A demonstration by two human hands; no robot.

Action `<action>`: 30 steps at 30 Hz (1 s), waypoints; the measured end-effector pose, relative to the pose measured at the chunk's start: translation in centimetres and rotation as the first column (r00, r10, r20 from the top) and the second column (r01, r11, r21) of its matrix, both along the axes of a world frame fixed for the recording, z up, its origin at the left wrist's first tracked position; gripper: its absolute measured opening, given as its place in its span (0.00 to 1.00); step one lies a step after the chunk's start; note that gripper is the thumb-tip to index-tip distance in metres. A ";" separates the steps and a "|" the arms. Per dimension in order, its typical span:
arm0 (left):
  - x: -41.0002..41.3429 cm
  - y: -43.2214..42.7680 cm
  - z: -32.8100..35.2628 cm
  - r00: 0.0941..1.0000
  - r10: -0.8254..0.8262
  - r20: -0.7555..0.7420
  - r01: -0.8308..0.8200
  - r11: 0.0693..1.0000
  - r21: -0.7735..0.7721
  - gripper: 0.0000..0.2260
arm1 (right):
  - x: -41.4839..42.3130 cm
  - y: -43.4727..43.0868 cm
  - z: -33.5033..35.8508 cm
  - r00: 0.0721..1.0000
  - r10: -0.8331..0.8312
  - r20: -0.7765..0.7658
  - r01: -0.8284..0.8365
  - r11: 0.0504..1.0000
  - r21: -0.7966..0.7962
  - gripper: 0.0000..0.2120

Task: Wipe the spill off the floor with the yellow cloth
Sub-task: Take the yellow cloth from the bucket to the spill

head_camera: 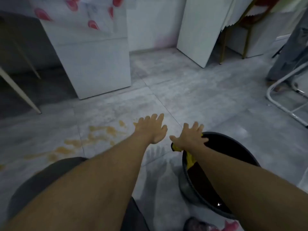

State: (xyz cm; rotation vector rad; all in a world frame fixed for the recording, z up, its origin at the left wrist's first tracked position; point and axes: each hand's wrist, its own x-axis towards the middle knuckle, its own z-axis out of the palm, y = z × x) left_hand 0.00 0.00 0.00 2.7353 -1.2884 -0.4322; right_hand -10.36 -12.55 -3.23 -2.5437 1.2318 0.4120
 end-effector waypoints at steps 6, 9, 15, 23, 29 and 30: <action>-1.0 -0.1 -2.8 0.993 -0.037 -0.115 0.053 0.989 0.141 0.29 | -1.5 0.2 -3.0 1.000 0.029 -0.012 -0.030 0.992 -0.126 0.26; -0.2 -0.2 -2.5 0.991 -0.036 -0.128 0.055 0.987 0.150 0.29 | -0.8 0.4 -2.2 0.986 0.136 -0.096 -0.153 0.970 -0.189 0.17; 1.3 0.0 -0.3 0.996 -0.017 -0.091 0.029 0.990 0.138 0.29 | 0.0 0.0 -0.5 0.954 0.296 -0.051 -0.298 0.913 -0.279 0.19; 6.4 3.5 5.9 0.996 0.077 0.037 -0.083 0.982 0.170 0.29 | 7.6 3.6 5.5 0.804 0.581 0.128 -0.452 0.736 -0.504 0.16; 11.0 13.8 7.2 0.943 0.256 0.214 -0.277 0.958 0.075 0.30 | 14.9 11.2 7.2 0.629 0.738 0.244 -0.524 0.634 -0.569 0.09; 11.6 16.0 7.0 0.923 0.304 0.237 -0.323 0.945 0.044 0.29 | 16.0 12.8 7.2 0.596 0.759 0.262 -0.543 0.621 -0.565 0.09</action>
